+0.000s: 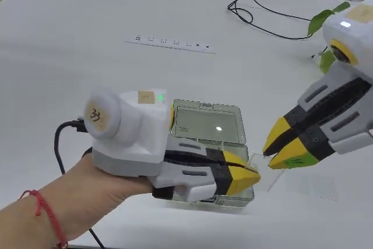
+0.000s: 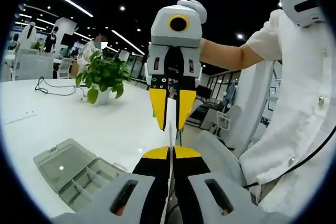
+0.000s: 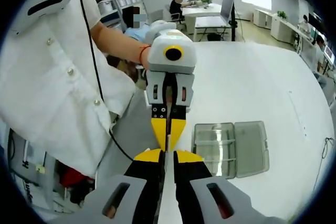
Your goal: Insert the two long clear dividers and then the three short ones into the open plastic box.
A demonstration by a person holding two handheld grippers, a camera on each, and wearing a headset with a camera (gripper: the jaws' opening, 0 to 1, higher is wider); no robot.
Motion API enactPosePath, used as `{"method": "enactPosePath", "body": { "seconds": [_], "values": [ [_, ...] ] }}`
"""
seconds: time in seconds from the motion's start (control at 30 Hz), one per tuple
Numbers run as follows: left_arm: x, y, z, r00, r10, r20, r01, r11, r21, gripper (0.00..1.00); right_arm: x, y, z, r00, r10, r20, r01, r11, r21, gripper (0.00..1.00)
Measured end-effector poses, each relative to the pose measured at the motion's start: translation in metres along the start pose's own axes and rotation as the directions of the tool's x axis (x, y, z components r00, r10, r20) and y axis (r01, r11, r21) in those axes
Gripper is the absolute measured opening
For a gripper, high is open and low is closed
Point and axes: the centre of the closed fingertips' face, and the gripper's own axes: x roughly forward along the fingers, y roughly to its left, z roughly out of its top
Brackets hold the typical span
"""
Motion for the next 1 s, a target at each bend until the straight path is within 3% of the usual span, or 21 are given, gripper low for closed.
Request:
{"method": "enactPosePath", "body": {
  "seconds": [0.37, 0.77, 1.0],
  "values": [
    [-0.0008, -0.0005, 0.0042, 0.9999, 0.006, 0.013, -0.007, 0.998, 0.060, 0.00, 0.0050, 0.0056, -0.0016, 0.9992, 0.026, -0.030, -0.026, 1.000, -0.017, 0.03],
    [-0.0005, -0.0025, 0.0024, 0.9999, 0.013, 0.002, -0.014, 0.998, 0.065, 0.00, 0.0065, 0.0065, -0.0032, 0.9989, 0.025, -0.040, -0.026, 0.999, -0.034, 0.03],
    [-0.0015, -0.0019, 0.0013, 0.9996, 0.029, -0.001, -0.029, 0.999, 0.036, 0.02, 0.0084, 0.0087, -0.0012, 0.9989, 0.024, -0.039, -0.026, 0.999, -0.042, 0.03]
  ]
}}
